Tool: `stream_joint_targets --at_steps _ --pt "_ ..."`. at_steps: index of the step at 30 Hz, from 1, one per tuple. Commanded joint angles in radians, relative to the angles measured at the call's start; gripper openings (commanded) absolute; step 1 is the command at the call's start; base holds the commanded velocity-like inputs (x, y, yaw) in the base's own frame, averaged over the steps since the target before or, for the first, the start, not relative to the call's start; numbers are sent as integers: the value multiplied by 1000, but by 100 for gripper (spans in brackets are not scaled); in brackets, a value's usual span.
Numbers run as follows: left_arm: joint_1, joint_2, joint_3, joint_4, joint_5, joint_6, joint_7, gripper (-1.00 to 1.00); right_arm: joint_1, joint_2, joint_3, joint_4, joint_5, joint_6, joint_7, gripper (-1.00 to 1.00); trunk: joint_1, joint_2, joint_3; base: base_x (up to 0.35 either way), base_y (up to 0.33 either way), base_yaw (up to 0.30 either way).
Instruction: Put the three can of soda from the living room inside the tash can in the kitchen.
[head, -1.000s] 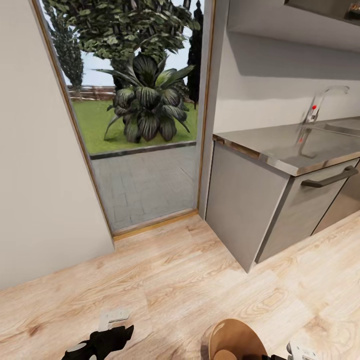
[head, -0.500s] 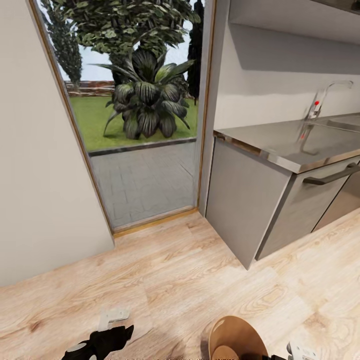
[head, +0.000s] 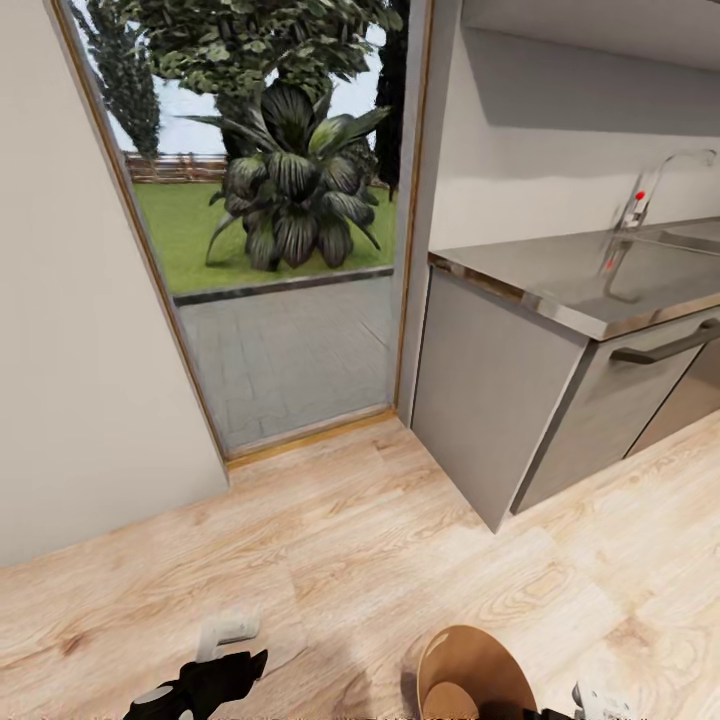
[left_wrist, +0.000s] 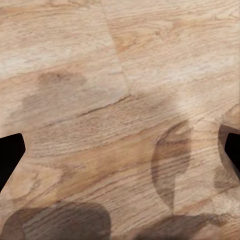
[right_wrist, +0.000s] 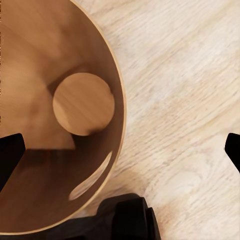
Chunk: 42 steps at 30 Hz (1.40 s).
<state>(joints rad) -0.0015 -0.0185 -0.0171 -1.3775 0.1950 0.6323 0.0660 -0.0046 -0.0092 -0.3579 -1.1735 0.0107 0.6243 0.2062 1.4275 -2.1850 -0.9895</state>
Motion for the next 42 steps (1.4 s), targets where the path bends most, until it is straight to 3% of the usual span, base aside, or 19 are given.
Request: stream_joint_targets --at_steps 1,42 --pt "0 0 0 0 0 0 0 100 0 0 1 -2 0 0 0 100 0 0 -2 0 0 0" --pt "0 3 -1 12 -3 -3 3 100 0 2 4 -12 -6 9 2 100 0 0 -67 0 0 0"
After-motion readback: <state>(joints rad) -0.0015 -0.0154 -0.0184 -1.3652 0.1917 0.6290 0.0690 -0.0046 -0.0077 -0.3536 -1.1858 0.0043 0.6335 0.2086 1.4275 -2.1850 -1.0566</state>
